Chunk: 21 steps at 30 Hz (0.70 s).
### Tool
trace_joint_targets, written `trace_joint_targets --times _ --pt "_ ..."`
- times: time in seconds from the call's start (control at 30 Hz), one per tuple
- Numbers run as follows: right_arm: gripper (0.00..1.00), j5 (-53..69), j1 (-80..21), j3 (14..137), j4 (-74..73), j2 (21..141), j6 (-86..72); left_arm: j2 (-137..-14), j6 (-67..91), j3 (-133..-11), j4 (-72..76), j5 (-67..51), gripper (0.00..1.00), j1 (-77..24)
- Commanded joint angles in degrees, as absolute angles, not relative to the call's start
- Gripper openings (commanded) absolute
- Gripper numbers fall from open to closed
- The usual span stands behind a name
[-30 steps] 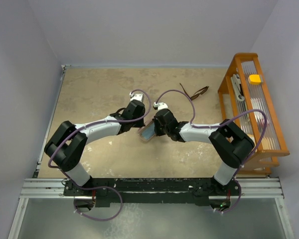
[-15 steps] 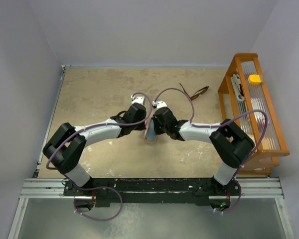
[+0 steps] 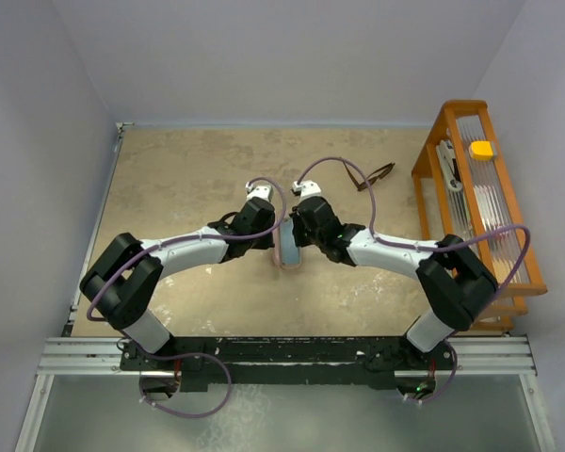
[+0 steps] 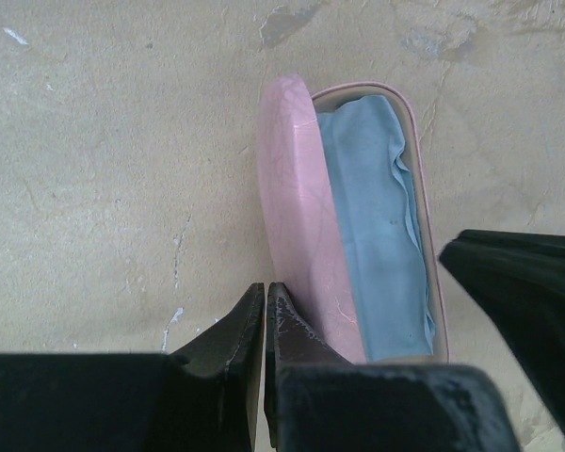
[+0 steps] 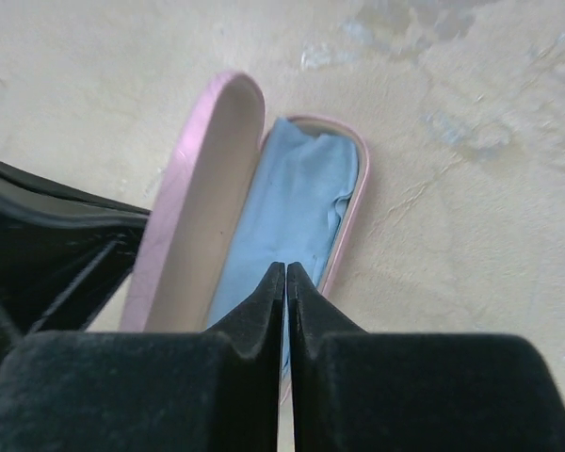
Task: Organize the sunglasses
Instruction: Adjust the sunglasses case at the sunglasses case.
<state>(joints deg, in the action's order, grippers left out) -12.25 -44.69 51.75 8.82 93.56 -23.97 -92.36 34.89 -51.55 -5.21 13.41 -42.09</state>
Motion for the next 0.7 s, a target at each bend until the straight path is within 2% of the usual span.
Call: trace_joint_targets --times 0.0,0.33,0.67 --pt "0.06 -16.3 -43.7 52.7 7.6 87.9 -22.6 -91.2 35.0 -51.6 -2.3 14.1 0.00 -42.3" --pt "0.10 -18.9 -34.4 56.2 2.5 87.2 -20.9 -91.3 34.7 -51.2 -0.9 14.0 0.00 -42.2" --pt "0.18 -20.1 -26.6 70.1 -2.1 96.1 -15.3 -91.6 34.7 -51.4 -0.4 13.4 0.00 -42.2"
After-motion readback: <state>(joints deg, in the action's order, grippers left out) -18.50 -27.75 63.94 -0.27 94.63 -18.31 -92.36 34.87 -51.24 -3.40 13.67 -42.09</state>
